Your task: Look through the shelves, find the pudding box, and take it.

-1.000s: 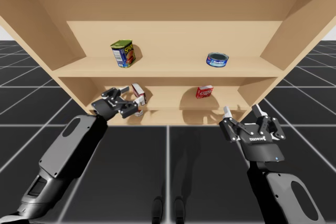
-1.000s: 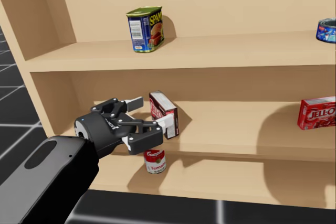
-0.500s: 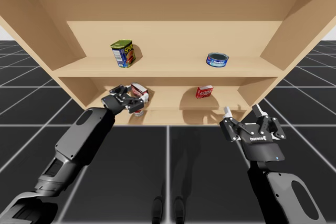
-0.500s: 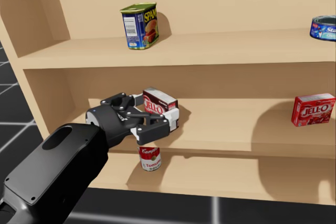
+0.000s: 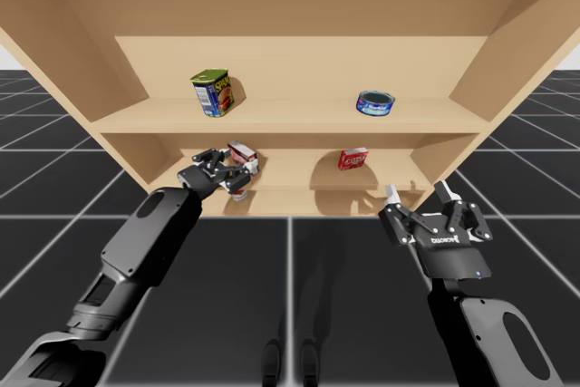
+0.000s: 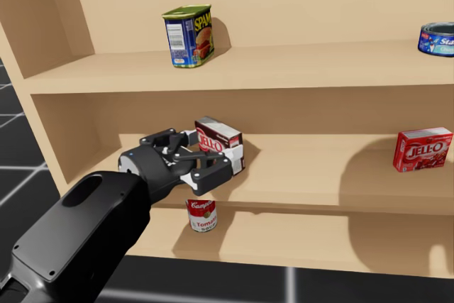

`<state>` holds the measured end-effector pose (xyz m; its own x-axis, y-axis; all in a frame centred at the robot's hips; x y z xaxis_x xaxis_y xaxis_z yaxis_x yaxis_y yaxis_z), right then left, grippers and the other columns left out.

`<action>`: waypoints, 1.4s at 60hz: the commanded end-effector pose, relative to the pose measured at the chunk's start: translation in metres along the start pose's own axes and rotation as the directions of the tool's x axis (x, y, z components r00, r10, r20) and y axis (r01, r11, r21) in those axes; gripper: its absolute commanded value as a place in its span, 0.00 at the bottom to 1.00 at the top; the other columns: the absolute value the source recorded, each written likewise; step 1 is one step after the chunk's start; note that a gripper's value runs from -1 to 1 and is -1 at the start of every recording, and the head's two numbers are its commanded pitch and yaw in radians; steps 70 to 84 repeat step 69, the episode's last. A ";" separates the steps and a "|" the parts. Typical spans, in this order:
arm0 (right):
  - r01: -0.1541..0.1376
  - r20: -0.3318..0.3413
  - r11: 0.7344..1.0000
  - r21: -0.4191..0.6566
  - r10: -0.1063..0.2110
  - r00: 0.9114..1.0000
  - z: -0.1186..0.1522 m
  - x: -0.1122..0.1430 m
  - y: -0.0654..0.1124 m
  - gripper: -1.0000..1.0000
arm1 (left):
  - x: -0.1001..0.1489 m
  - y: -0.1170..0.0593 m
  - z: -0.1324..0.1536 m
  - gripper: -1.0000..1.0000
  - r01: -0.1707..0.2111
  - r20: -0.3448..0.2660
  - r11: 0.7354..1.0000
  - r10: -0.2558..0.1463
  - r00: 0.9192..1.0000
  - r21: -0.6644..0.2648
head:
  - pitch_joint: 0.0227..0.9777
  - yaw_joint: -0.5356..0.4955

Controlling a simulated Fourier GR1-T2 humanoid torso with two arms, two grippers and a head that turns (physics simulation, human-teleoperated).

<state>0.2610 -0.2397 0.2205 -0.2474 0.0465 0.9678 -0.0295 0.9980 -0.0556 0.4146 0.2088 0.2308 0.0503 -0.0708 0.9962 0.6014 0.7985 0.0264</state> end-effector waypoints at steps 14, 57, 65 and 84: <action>-0.002 0.000 1.000 0.001 0.002 1.000 0.000 0.000 0.000 0.00 | 0.010 -0.011 0.032 1.00 0.018 0.040 0.998 -0.015 0.999 -0.063 | 0.51 0.70; -0.007 0.005 1.000 0.002 0.007 1.000 0.001 0.000 0.001 0.00 | 0.003 -0.037 0.186 1.00 0.083 0.129 0.996 -0.087 0.988 0.039 | 0.50 0.70; -0.009 0.006 1.000 0.001 0.009 1.000 0.001 0.000 0.001 0.00 | 0.000 -0.043 0.206 1.00 0.086 0.140 0.995 -0.093 0.986 0.051 | 0.51 0.70; -0.008 0.006 1.000 0.001 0.008 1.000 0.002 0.000 0.001 0.00 | -0.002 -0.047 0.215 1.00 0.092 0.144 0.994 -0.099 0.985 0.056 | 0.51 0.70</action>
